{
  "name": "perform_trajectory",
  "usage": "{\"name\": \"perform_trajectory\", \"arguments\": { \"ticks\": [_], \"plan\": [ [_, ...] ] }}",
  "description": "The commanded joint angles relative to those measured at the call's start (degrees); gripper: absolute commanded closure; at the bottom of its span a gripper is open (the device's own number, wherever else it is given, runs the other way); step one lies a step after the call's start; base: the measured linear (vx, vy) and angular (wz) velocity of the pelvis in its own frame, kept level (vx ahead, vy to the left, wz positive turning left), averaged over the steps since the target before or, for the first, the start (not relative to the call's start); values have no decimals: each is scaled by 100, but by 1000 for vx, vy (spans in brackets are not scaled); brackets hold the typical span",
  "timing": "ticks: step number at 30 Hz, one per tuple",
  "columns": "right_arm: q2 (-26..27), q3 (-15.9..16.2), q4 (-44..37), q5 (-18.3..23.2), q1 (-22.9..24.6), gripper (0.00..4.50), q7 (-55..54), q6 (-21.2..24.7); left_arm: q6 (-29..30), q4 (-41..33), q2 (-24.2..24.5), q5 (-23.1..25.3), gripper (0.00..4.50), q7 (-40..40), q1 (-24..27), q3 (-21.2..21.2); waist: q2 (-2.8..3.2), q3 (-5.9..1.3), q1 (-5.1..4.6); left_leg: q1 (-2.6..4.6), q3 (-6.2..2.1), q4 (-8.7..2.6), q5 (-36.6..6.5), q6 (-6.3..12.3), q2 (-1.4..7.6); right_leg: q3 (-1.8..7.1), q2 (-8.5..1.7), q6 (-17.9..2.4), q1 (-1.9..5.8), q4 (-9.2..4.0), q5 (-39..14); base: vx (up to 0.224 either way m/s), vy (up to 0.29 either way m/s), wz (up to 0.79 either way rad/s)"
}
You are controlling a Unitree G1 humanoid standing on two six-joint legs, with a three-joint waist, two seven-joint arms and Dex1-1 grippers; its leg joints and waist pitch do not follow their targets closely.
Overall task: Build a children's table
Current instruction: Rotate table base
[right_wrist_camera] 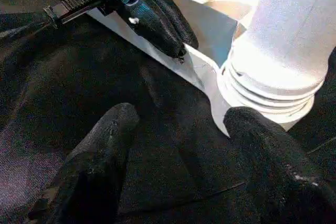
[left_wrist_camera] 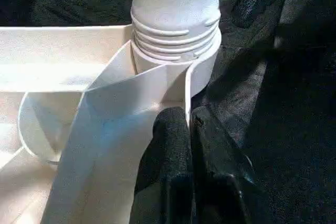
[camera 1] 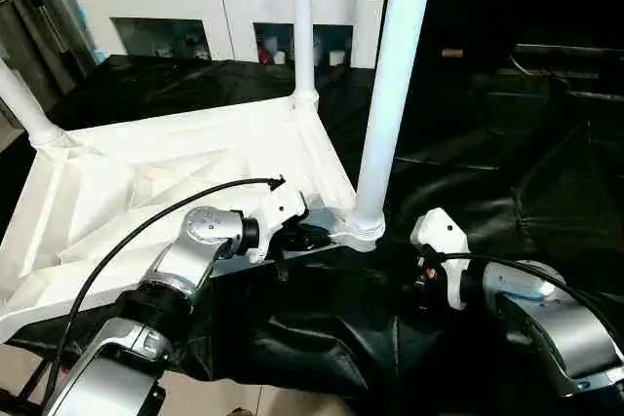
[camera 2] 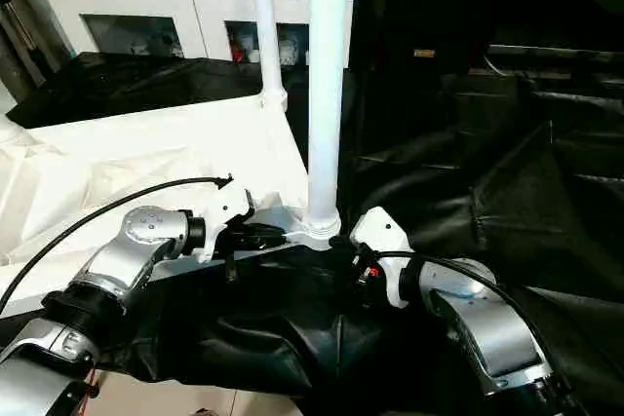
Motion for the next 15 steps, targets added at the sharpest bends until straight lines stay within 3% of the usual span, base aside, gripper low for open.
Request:
{"name": "perform_trajectory", "arguments": {
  "ticks": [1, 15],
  "plan": [
    [-42, 52, -117, 68, -18, 138, -10, 50, 58, 142, 65, 103, 438, -117, 64, -113, -129, -347, 30, 39, 80, -343, -1188, 312, -27, 32, -76, -1215, 319, -355, -976, 0, 0, 0],
    [-42, 52, -117, 68, -18, 138, -10, 50, 58, 142, 65, 103, 438, -117, 64, -113, -130, -345, 29, 41, 79, -345, -1230, 295, -26, 33, -75, -1205, 317, -359, -1017, 0, 0, 0]
  ]
}}
